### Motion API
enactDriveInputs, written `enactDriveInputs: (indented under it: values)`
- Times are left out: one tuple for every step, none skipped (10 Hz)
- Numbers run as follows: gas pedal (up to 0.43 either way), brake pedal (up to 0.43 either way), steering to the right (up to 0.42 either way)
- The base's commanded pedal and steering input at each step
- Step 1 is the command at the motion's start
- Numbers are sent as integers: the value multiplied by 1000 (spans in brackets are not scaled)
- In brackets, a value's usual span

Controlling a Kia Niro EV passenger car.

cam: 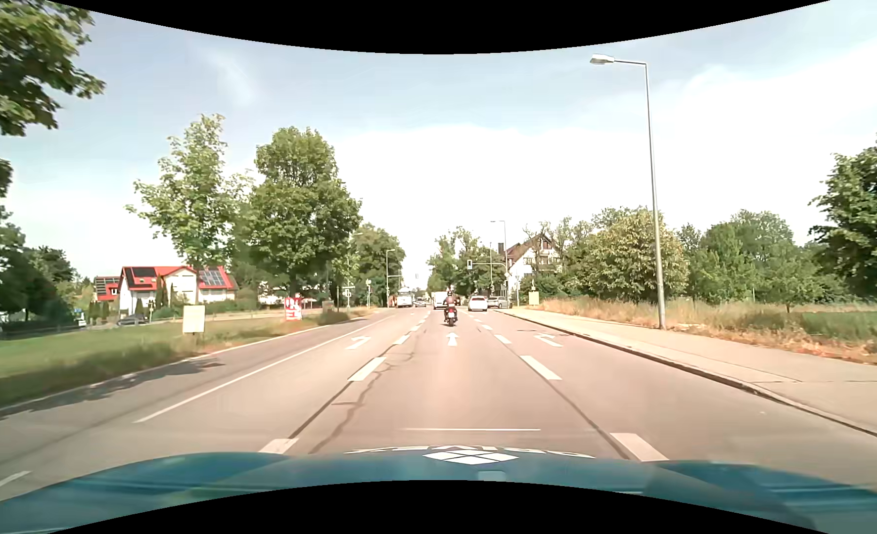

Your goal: Follow the waypoints while adhering to traffic rules and regulations

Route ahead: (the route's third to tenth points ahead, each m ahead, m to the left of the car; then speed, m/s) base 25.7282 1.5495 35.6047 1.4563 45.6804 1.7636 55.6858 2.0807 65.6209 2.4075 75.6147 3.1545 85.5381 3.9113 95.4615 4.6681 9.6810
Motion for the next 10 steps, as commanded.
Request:
enactDriveInputs:
  values:
    - [0,0,-7]
    - [0,0,-7]
    - [8,0,-7]
    - [8,0,-7]
    - [8,0,-6]
    - [8,0,-7]
    - [20,0,-6]
    - [20,0,-6]
    - [20,0,-5]
    - [20,0,-5]
